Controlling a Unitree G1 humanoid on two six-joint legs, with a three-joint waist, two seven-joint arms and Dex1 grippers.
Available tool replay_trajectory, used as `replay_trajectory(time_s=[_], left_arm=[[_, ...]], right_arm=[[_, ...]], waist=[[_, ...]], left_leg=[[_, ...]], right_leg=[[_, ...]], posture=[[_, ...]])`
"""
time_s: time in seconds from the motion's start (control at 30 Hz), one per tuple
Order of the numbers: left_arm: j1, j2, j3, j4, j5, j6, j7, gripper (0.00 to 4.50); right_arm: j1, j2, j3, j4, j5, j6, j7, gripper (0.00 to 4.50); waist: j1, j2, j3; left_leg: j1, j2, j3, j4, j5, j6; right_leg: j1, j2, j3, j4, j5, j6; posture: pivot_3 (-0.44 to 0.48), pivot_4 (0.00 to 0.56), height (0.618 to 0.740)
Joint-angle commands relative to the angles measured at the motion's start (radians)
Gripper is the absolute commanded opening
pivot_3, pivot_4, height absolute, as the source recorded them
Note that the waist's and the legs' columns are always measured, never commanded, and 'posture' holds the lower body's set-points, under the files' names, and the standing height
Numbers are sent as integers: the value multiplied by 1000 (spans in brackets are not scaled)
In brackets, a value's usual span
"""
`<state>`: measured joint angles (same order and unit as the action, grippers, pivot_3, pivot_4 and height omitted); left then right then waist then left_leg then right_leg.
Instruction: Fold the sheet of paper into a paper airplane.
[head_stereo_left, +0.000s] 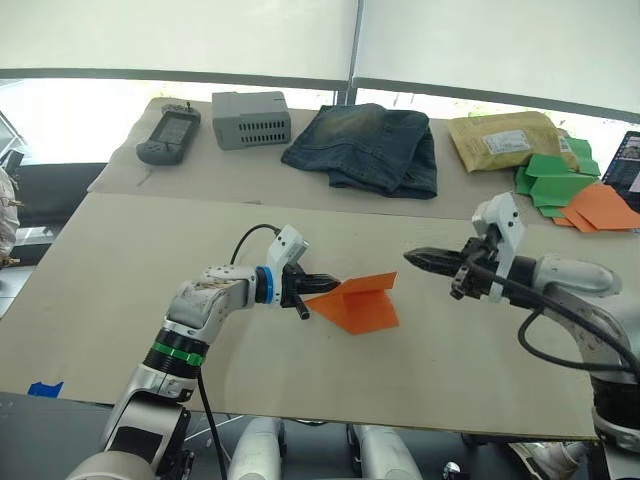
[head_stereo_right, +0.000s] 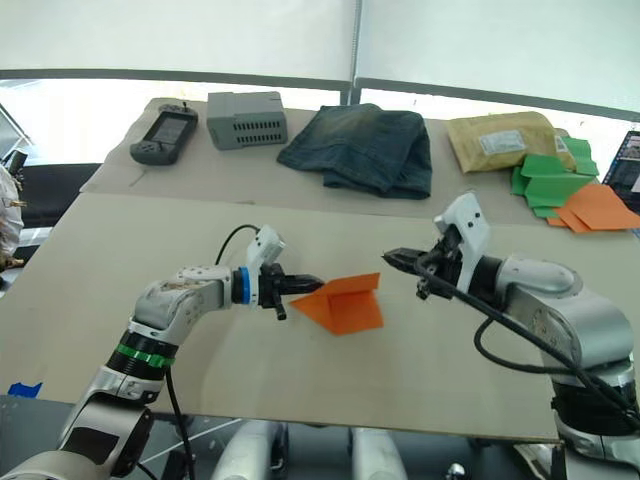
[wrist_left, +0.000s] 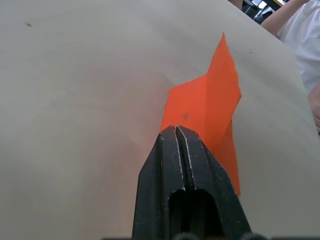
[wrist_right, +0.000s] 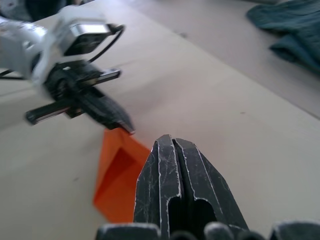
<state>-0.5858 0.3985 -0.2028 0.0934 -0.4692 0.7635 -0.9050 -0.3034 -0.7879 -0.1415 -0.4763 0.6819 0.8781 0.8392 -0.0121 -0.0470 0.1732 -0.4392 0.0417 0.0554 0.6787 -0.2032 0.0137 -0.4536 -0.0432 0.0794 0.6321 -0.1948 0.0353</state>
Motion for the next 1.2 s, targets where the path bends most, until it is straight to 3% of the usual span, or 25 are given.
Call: replay_trajectory(time_s=[0.03, 0.27, 0.6, 0.87, 1.2], left_arm=[[-35, -3, 23, 6, 6, -22, -10, 22], [-45, 8, 27, -4, -3, -6, -33, 22], [-52, 17, 16, 0, 5, 0, -54, 22], [-68, 16, 14, 8, 7, 0, -68, 22], [-40, 9, -35, -20, 12, 18, -88, 22]], right_arm=[[65, -31, 93, -137, 0, -34, 54, 0], [88, 117, 336, -28, -319, -271, -117, 0], [93, 306, 404, 102, -400, -387, -173, 0], [97, 335, 432, 238, -481, -431, -179, 0], [122, 331, 424, 212, -483, -404, -180, 0]], waist=[[-1, 0, 0], [-5, 1, -1], [-2, 1, -1], [-1, 1, -1], [-2, 1, -1]], left_leg=[[0, 0, 0, 0, 0, 0], [0, 0, 0, 2, 0, 0], [0, 0, -1, 2, 0, 0], [0, 0, -1, 2, 0, 0], [0, 0, -2, 2, 0, 0]], right_leg=[[0, 0, 0, 0, 0, 1], [0, 0, -1, 1, -3, 4], [0, 0, -2, 1, -1, 1], [1, 0, -2, 1, -1, 1], [1, 0, -3, 1, -1, 1]], posture=[[0, 150, 718], [0, 150, 718], [0, 150, 718], [0, 150, 718], [0, 150, 718]])
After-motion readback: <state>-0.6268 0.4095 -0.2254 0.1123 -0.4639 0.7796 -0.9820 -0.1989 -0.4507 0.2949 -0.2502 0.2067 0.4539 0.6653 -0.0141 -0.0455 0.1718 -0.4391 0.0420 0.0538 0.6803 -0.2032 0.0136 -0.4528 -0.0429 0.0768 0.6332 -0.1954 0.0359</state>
